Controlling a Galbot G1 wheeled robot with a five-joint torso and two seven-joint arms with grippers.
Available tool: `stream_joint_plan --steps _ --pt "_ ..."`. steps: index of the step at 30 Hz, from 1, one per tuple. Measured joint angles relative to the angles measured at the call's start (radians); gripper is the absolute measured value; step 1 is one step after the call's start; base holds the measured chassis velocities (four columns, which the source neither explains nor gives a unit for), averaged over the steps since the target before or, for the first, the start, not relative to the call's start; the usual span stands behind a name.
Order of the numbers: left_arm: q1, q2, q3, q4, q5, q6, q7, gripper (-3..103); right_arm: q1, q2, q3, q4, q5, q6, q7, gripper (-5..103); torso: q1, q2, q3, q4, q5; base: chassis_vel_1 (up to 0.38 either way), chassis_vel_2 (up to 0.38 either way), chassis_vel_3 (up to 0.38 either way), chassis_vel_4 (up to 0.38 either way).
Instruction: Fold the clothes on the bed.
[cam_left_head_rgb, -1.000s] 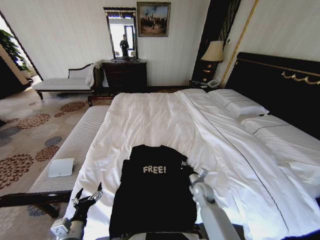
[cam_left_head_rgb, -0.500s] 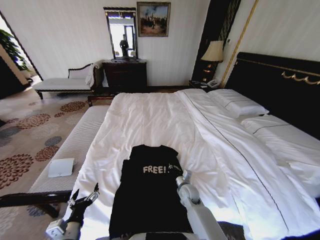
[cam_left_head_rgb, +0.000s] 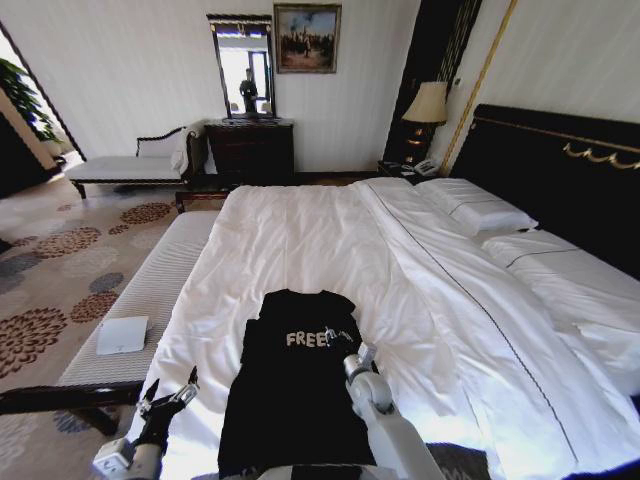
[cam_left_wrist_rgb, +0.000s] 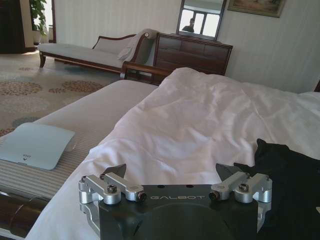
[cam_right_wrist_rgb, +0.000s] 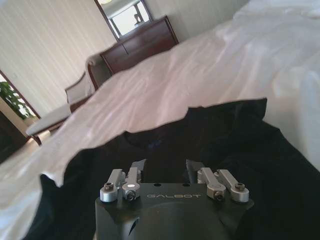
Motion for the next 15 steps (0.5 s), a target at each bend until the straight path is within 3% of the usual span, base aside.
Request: stream_joint_plan --steps 3,5,9,11,13,15 --pt "-0.003 0.000 0.006 0.000 0.000 0.000 0.000 100 -0.039 0.003 0.049 0.050 -0.010 0.030 -0.010 53 0.000 0.000 0.000 0.0000 0.0000 0.000 0.000 0.000 0.000" --pt "-0.003 -0.002 0.006 0.003 -0.002 -0.001 -0.001 100 -0.063 0.000 0.133 0.065 -0.033 0.074 -0.011 64 0.000 0.000 0.000 -0.0002 0.0000 0.000 0.000 0.000 0.000" --pt "-0.003 -0.003 0.010 0.014 -0.003 -0.009 0.003 100 -0.056 -0.032 0.225 -0.026 -0.166 0.166 -0.011 80 0.000 0.000 0.000 -0.0001 0.0002 0.000 0.000 0.000 0.000" --pt "-0.003 -0.003 0.019 0.017 -0.003 -0.013 0.004 100 -0.053 -0.047 0.243 -0.072 -0.224 0.193 -0.016 90 0.000 0.000 0.000 -0.0001 0.0001 0.000 0.000 0.000 0.000" --pt "-0.003 -0.003 0.023 0.017 -0.002 -0.014 0.005 100 -0.055 -0.049 0.243 -0.083 -0.243 0.200 -0.019 90 0.000 0.000 0.000 0.0000 0.0001 0.000 0.000 0.000 0.000" --pt "-0.003 -0.003 0.026 0.017 -0.002 -0.017 0.005 100 -0.063 -0.046 0.230 -0.113 -0.310 0.226 -0.028 99 0.000 0.000 0.000 -0.0001 0.0001 0.000 0.000 0.000 0.000"
